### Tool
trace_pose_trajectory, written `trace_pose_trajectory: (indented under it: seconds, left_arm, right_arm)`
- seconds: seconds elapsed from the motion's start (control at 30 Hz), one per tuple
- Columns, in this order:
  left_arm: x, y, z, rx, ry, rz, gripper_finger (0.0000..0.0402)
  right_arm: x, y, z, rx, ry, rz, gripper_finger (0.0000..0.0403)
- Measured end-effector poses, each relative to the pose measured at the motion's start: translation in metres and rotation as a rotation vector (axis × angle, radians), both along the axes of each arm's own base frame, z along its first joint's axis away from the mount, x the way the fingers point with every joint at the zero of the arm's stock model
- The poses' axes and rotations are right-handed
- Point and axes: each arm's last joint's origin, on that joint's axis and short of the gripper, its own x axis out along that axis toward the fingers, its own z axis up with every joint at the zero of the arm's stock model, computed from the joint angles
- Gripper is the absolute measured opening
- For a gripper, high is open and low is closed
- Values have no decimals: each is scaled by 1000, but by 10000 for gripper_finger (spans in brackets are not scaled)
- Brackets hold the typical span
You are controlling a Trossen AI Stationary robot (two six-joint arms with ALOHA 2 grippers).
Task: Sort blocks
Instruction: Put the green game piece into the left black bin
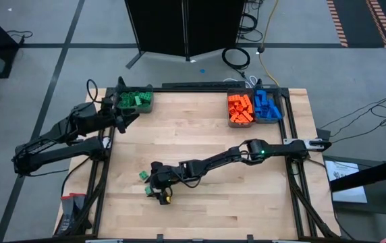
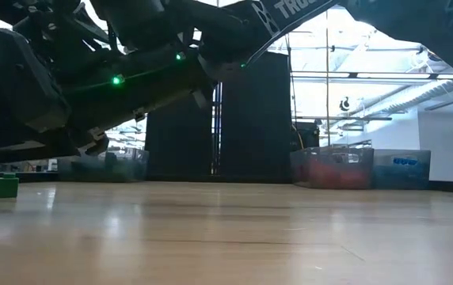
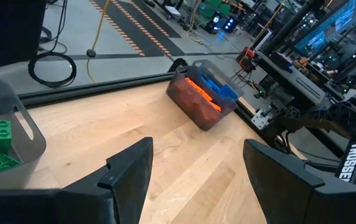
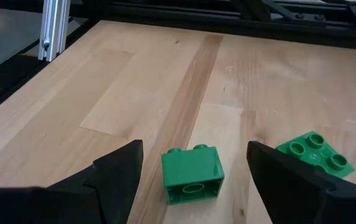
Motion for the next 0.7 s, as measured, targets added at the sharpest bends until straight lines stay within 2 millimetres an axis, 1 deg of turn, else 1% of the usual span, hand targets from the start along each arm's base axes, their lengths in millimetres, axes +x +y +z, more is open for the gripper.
trace_pose_trajectory:
  seconds: [0.17, 0.3, 0.4, 0.57, 0.7]
  left_arm:
    - [0, 0, 0, -1, -1, 0, 251]
    - [0, 0, 0, -17, -10, 7, 251]
    - [0, 0, 0, -20, -11, 10, 251]
    - [0, 0, 0, -20, -11, 11, 251]
    - [0, 0, 0, -20, -11, 11, 251]
  right_arm:
    - [0, 3, -13, 9, 15, 7, 276]
    - [-1, 5, -21, 23, 45, 3, 254]
    - [-1, 5, -21, 12, 41, -19, 219]
    - [2, 1, -16, 35, 35, -41, 109]
    - [5, 1, -8, 71, 29, -38, 107]
